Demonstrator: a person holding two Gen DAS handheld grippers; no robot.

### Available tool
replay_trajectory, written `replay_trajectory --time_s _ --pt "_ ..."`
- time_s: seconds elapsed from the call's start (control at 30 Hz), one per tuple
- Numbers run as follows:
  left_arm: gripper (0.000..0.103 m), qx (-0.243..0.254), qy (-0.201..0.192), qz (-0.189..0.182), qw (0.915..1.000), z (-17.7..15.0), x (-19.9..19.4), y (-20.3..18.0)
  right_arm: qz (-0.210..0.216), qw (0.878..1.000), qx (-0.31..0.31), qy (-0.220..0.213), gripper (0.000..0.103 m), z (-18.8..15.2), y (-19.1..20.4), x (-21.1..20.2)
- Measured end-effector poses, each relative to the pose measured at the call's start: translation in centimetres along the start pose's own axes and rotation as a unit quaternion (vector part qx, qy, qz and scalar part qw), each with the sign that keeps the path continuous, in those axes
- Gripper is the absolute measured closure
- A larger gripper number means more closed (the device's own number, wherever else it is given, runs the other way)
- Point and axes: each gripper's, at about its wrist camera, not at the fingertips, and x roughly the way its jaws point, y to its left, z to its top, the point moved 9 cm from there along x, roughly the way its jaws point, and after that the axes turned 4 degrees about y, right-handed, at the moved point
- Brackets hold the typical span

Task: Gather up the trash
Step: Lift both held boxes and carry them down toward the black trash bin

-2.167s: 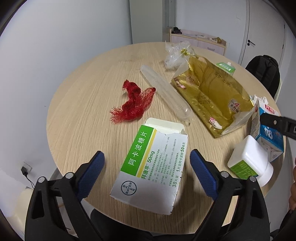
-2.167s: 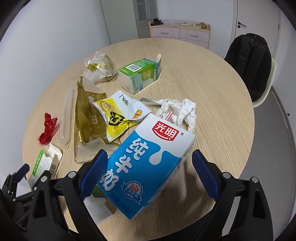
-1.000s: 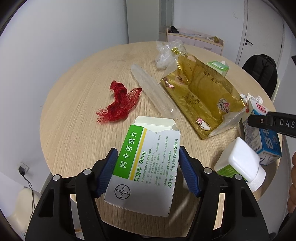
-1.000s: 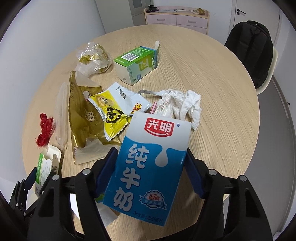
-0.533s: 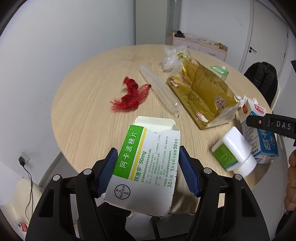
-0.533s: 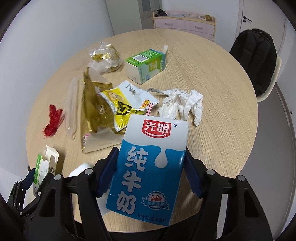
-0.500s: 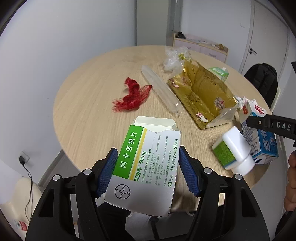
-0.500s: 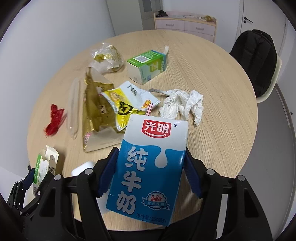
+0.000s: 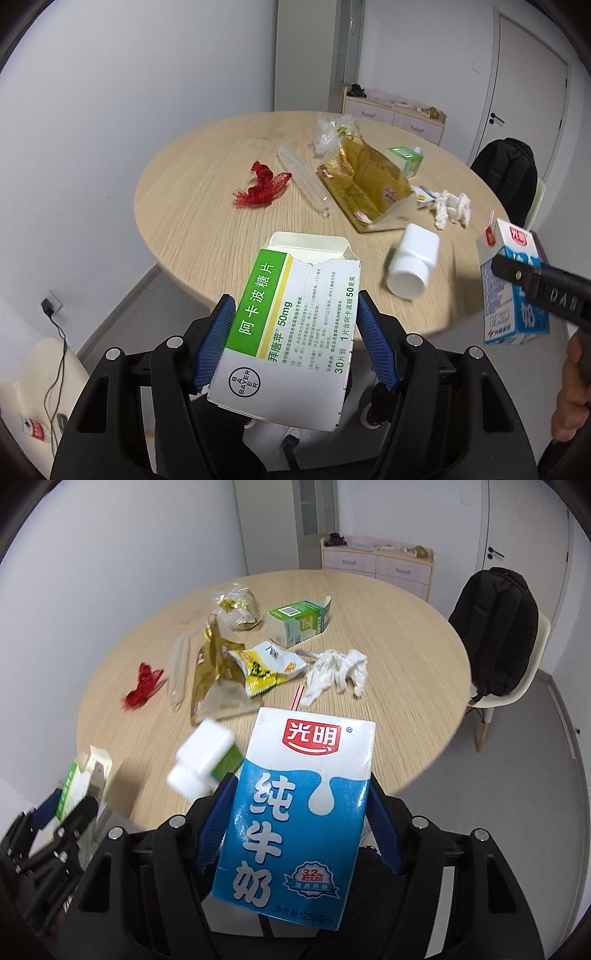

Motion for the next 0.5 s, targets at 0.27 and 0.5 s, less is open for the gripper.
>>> replay_trajectory --time_s 0.27,0.5 --pt "0.038 -0.003 -0.008 -0.007 0.9999 -4.4 -2.3 -0.7 0.011 1.000 -0.015 -0.025 0.038 -4.8 0.5 -3.1" --pt "0.038 0.000 0.010 -0.019 0.9998 -8.6 -2.3 -1.3 0.005 0.999 -0.032 -0.036 0.038 -8.2 1.5 -4.3"
